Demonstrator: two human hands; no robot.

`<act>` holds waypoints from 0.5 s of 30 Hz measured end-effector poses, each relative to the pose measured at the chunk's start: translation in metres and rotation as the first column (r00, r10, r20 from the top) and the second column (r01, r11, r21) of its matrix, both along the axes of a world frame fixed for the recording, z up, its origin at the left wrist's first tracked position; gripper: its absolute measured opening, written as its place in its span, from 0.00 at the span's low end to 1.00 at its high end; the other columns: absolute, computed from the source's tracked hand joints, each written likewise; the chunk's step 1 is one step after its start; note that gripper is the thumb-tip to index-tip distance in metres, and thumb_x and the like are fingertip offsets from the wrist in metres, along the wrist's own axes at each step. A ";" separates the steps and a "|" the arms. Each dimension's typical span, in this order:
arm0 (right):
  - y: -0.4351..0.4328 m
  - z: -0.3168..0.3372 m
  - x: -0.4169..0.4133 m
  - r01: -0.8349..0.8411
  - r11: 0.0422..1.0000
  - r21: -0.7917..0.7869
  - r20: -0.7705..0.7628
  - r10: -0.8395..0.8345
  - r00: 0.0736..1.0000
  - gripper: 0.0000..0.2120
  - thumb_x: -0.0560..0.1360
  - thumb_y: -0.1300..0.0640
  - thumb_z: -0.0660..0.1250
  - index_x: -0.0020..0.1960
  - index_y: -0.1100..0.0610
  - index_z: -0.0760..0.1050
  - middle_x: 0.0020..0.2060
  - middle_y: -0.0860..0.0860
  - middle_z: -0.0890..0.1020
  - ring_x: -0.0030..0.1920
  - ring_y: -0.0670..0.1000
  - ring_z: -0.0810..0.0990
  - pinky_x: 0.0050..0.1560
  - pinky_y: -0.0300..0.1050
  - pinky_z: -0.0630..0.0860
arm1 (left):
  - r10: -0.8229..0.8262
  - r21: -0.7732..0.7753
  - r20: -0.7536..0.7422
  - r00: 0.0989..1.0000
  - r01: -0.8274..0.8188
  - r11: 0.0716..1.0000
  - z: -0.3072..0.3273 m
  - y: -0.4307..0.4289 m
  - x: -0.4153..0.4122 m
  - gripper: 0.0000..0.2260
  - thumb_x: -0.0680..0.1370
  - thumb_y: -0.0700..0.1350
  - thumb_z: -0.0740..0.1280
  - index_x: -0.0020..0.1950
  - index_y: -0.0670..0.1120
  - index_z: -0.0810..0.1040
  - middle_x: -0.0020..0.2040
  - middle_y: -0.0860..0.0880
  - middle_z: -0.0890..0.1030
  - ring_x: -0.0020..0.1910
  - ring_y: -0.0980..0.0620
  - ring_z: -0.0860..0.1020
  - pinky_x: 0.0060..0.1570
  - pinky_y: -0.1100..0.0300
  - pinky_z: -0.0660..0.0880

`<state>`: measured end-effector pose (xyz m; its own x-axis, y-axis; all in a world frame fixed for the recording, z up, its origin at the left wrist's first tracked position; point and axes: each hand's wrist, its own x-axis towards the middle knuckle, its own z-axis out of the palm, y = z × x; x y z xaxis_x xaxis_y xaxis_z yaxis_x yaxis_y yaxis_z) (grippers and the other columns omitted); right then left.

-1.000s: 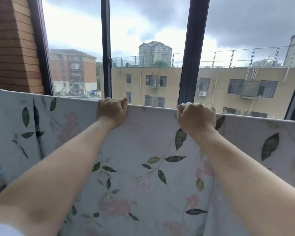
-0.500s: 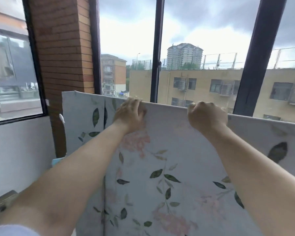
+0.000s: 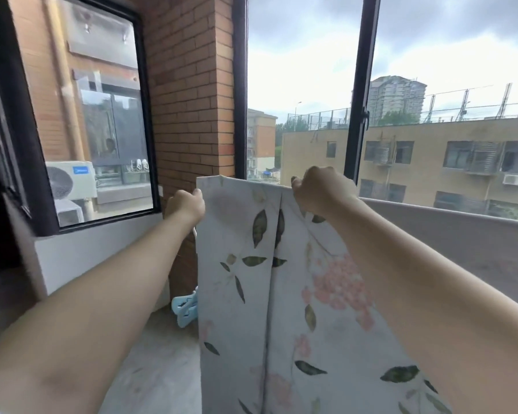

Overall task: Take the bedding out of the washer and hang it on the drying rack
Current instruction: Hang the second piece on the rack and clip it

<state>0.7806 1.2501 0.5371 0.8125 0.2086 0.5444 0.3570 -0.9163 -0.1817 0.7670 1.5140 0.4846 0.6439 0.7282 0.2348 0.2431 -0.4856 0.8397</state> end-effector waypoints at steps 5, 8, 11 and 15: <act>0.053 0.020 0.054 0.068 0.997 -0.036 -0.154 -0.073 0.985 0.14 0.83 0.51 0.53 0.57 0.58 0.74 0.49 0.55 0.79 0.46 0.57 0.78 0.38 0.45 0.69 | -0.080 -0.243 0.020 0.997 0.083 0.967 0.019 0.059 0.044 0.30 0.81 0.63 0.53 0.71 0.42 0.73 0.66 0.43 0.77 0.60 0.40 0.77 0.64 0.47 0.74; 0.077 0.030 0.074 0.035 0.991 -0.133 -0.323 -0.076 0.943 0.18 0.80 0.55 0.52 0.64 0.56 0.73 0.58 0.56 0.76 0.59 0.59 0.75 0.56 0.51 0.72 | -0.177 -0.300 0.042 0.983 0.182 0.937 0.025 0.082 0.064 0.27 0.82 0.63 0.53 0.62 0.42 0.78 0.56 0.45 0.81 0.51 0.44 0.78 0.56 0.49 0.76; 0.094 0.033 0.074 -0.042 0.981 -0.190 -0.390 -0.037 0.920 0.17 0.79 0.56 0.56 0.64 0.58 0.75 0.63 0.58 0.77 0.65 0.61 0.75 0.63 0.52 0.72 | -0.317 -0.309 0.011 0.948 0.305 0.901 0.026 0.094 0.078 0.27 0.83 0.64 0.54 0.52 0.43 0.82 0.51 0.45 0.84 0.51 0.45 0.81 0.58 0.49 0.76; 0.105 0.032 0.077 0.002 0.972 -0.233 -0.427 -0.105 0.898 0.13 0.81 0.61 0.56 0.62 0.61 0.75 0.52 0.56 0.77 0.57 0.60 0.75 0.61 0.49 0.72 | -0.412 -0.295 -0.003 0.911 0.393 0.871 0.026 0.111 0.096 0.20 0.82 0.59 0.61 0.50 0.45 0.82 0.49 0.46 0.86 0.50 0.45 0.84 0.51 0.52 0.76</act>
